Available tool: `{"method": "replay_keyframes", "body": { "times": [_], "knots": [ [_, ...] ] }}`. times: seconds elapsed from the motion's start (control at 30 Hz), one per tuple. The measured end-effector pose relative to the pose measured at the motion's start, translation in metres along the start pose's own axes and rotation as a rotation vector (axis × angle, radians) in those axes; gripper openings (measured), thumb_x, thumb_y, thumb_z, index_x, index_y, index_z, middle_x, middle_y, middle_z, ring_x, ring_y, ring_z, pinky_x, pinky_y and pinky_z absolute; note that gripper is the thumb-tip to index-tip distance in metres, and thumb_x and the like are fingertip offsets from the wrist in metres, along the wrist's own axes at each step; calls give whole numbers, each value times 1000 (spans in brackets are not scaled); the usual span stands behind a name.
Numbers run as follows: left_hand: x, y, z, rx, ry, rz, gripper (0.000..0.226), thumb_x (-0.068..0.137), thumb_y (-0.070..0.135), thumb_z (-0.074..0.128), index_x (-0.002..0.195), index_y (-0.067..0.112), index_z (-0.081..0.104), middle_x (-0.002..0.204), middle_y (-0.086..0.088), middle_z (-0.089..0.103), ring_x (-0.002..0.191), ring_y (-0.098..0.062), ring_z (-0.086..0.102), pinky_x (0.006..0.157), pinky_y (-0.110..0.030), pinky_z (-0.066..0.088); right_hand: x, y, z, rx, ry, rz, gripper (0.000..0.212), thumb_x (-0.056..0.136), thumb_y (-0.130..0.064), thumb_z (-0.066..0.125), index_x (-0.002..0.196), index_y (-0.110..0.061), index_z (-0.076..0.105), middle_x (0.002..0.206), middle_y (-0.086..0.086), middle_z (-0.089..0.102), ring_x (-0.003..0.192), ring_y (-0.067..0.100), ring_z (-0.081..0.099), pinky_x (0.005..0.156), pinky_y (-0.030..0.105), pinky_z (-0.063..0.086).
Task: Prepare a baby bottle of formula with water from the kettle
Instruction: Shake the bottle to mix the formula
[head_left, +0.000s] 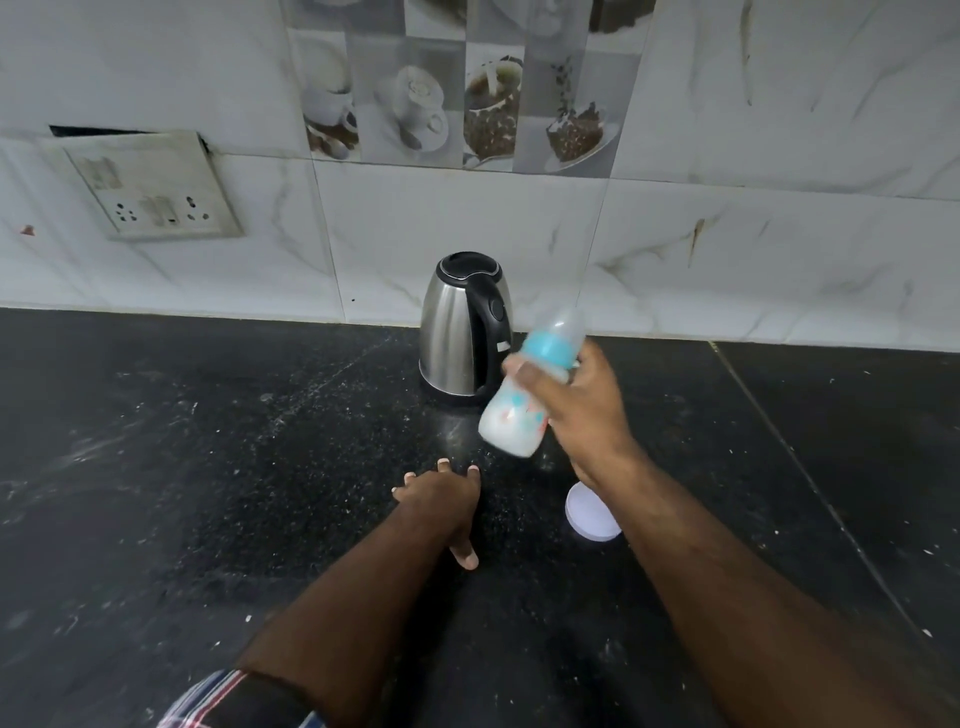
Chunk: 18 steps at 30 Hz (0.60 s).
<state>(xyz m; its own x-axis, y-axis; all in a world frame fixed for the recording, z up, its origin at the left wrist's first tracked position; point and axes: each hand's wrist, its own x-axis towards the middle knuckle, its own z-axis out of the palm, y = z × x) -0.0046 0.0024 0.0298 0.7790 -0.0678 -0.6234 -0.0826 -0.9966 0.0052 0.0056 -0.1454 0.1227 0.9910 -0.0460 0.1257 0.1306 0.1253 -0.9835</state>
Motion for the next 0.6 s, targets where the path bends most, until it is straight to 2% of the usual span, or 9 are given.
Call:
{"method": "replay_keyframes", "body": {
  "times": [0.07, 0.1, 0.23, 0.3, 0.37, 0.43, 0.5, 0.53, 0.6],
  "knots": [
    [0, -1, 0, -12, 2, 1, 138, 72, 42, 93, 166, 27, -7, 173, -18, -4, 152, -57, 17, 116, -73, 30, 12, -12, -5, 242, 118, -26, 52, 69, -33, 85, 109, -13, 58, 83, -7, 71, 73, 7, 70, 65, 30, 57],
    [0, -1, 0, -16, 1, 1, 137, 72, 42, 93, 166, 27, -7, 173, -18, -3, 152, -57, 17, 116, -73, 30, 14, -14, -5, 287, 146, -66, 46, 74, -29, 82, 109, -13, 56, 79, -10, 70, 72, 6, 68, 66, 31, 57],
    [-1, -1, 0, 4, -6, 8, 138, 72, 42, 93, 166, 26, -8, 173, -20, -4, 152, -57, 16, 116, -73, 29, 2, -5, -5, 12, -60, -42, 55, 64, -30, 88, 110, -16, 60, 87, -6, 75, 80, 10, 73, 73, 33, 58],
    [0, -1, 0, 2, 4, 7, 138, 72, 42, 93, 166, 26, -7, 173, -19, -3, 152, -57, 18, 116, -73, 30, 9, -20, -7, 191, -14, -53, 48, 64, -27, 88, 103, -17, 61, 82, -6, 75, 77, 12, 73, 68, 31, 59],
    [-1, 0, 0, -6, 10, 3, 138, 72, 42, 93, 166, 26, -6, 173, -19, -2, 152, -57, 18, 116, -73, 31, 18, -24, -8, 344, 112, -84, 35, 71, -20, 85, 97, -16, 63, 79, -6, 73, 74, 11, 71, 66, 32, 60],
    [0, 0, 1, -7, -1, -2, 137, 73, 41, 93, 166, 26, -7, 173, -20, -4, 152, -58, 17, 116, -73, 30, 6, -19, -5, 187, 15, 23, 29, 75, -16, 86, 98, -14, 68, 84, -4, 76, 78, 12, 73, 73, 38, 63],
    [1, 1, 0, -1, -13, -5, 138, 73, 42, 93, 166, 27, -8, 173, -19, -6, 152, -58, 15, 116, -74, 28, -1, -5, -6, -10, -85, 44, 37, 72, -20, 90, 103, -12, 70, 92, 1, 78, 84, 16, 76, 79, 44, 63],
    [2, 0, 0, -2, -9, -4, 138, 72, 42, 93, 166, 27, -8, 173, -19, -6, 152, -58, 15, 116, -74, 29, 2, -9, -6, 34, -59, 32, 36, 70, -21, 89, 99, -12, 70, 88, -1, 78, 81, 14, 75, 74, 40, 62],
    [3, 0, 2, -8, 10, -3, 139, 71, 43, 94, 166, 27, -6, 173, -19, -3, 152, -57, 19, 115, -74, 31, 12, -26, -8, 316, 82, -28, 24, 72, -20, 81, 90, -15, 67, 76, -6, 73, 70, 11, 71, 65, 31, 59]
  ]
}}
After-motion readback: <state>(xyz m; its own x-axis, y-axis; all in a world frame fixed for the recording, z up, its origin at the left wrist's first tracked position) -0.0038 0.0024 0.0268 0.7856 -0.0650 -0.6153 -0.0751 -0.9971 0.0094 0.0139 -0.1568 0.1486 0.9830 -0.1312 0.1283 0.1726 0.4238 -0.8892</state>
